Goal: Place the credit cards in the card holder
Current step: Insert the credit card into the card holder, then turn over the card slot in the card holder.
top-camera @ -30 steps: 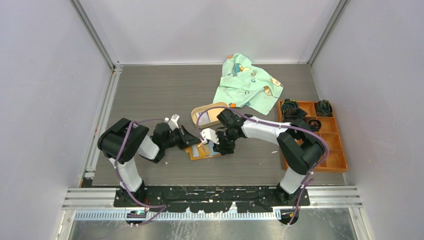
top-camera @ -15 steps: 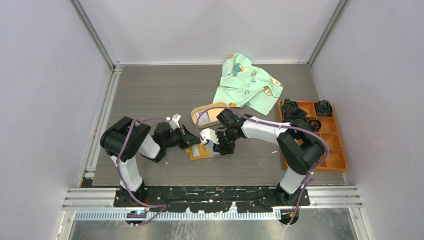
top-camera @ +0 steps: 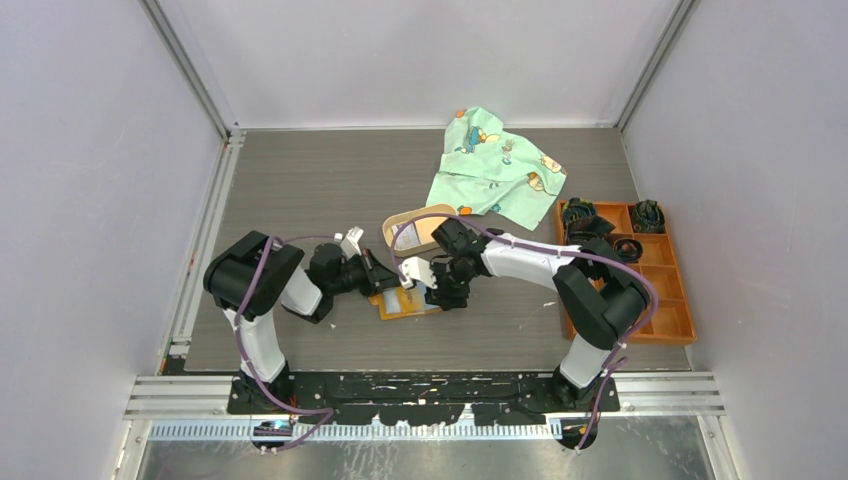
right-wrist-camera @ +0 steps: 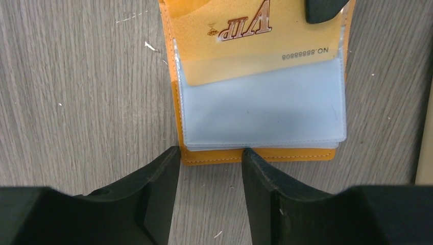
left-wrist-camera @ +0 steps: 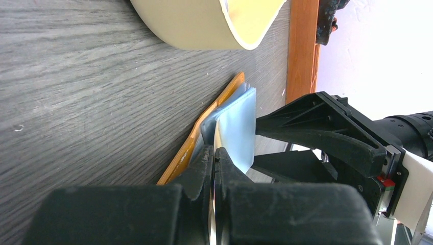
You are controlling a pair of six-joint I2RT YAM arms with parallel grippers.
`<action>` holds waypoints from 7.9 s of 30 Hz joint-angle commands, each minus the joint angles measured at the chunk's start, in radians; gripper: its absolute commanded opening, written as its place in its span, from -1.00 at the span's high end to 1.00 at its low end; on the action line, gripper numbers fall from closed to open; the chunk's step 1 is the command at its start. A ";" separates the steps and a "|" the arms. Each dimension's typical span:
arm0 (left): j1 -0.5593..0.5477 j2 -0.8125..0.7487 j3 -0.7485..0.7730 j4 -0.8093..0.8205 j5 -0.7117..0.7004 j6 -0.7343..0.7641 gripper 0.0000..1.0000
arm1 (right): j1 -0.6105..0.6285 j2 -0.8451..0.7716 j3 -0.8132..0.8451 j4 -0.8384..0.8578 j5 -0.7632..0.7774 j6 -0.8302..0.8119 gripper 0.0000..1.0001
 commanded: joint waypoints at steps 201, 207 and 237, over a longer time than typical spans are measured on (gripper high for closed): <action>-0.360 -0.303 0.247 -0.871 -0.539 0.444 0.80 | -0.255 0.168 0.134 0.189 -0.482 1.159 0.33; -0.361 -0.316 0.237 -0.865 -0.539 0.428 0.79 | -0.265 0.164 0.145 0.173 -0.480 1.147 0.25; -0.361 -0.331 0.235 -0.879 -0.521 0.434 0.78 | -0.283 0.207 0.191 0.061 -0.392 1.079 0.20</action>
